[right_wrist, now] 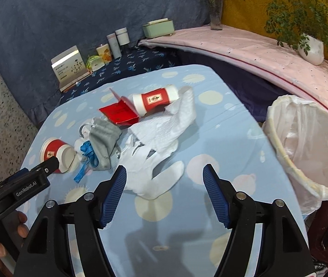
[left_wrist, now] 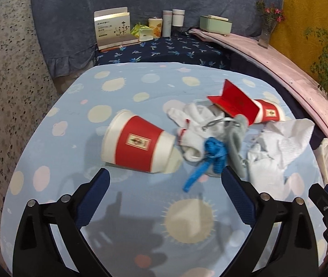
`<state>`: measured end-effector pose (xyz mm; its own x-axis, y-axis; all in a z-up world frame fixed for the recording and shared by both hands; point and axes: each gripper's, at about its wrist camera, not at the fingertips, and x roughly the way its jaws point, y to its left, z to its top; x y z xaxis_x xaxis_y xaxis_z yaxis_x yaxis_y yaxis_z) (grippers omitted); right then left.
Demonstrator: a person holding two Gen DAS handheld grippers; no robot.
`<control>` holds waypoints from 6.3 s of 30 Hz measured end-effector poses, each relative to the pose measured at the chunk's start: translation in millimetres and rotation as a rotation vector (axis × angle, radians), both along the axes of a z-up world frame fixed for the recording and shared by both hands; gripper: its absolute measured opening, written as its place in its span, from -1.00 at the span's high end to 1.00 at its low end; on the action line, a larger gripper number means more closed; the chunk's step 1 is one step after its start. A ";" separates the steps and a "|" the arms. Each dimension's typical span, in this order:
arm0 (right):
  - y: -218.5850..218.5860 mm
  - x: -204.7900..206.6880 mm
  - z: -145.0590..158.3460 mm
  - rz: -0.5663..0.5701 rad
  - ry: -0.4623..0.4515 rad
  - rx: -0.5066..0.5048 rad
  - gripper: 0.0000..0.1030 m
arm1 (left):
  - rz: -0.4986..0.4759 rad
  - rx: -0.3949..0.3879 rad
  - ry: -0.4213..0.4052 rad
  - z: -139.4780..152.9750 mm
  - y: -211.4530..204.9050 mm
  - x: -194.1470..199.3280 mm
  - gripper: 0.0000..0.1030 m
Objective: Collect trash
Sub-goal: 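Grasp the white glove with the right gripper while the left grasps the red paper cup, then carry the glove and cup over the bin and release them, then move both open grippers back over the table toward the grey pouch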
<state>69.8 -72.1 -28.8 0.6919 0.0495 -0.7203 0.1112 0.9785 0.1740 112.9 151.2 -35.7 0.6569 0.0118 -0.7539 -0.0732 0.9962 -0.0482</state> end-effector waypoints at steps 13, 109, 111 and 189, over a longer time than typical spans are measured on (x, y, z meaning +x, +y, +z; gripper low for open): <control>24.3 30.9 -28.2 0.020 0.081 0.008 -0.29 | -0.073 0.063 0.012 -19.1 35.8 31.5 -0.81; -274.1 -77.4 8.2 -0.445 -0.082 0.107 0.63 | -0.717 -0.043 0.017 25.4 -361.1 -16.7 -0.65; -279.9 -77.7 6.7 -0.457 -0.079 0.108 0.63 | -0.711 -0.053 0.014 24.8 -364.6 -14.2 -0.65; -9.2 5.8 9.2 0.043 -0.020 0.027 -0.19 | -0.043 -0.069 0.033 5.2 -12.0 -3.0 -0.76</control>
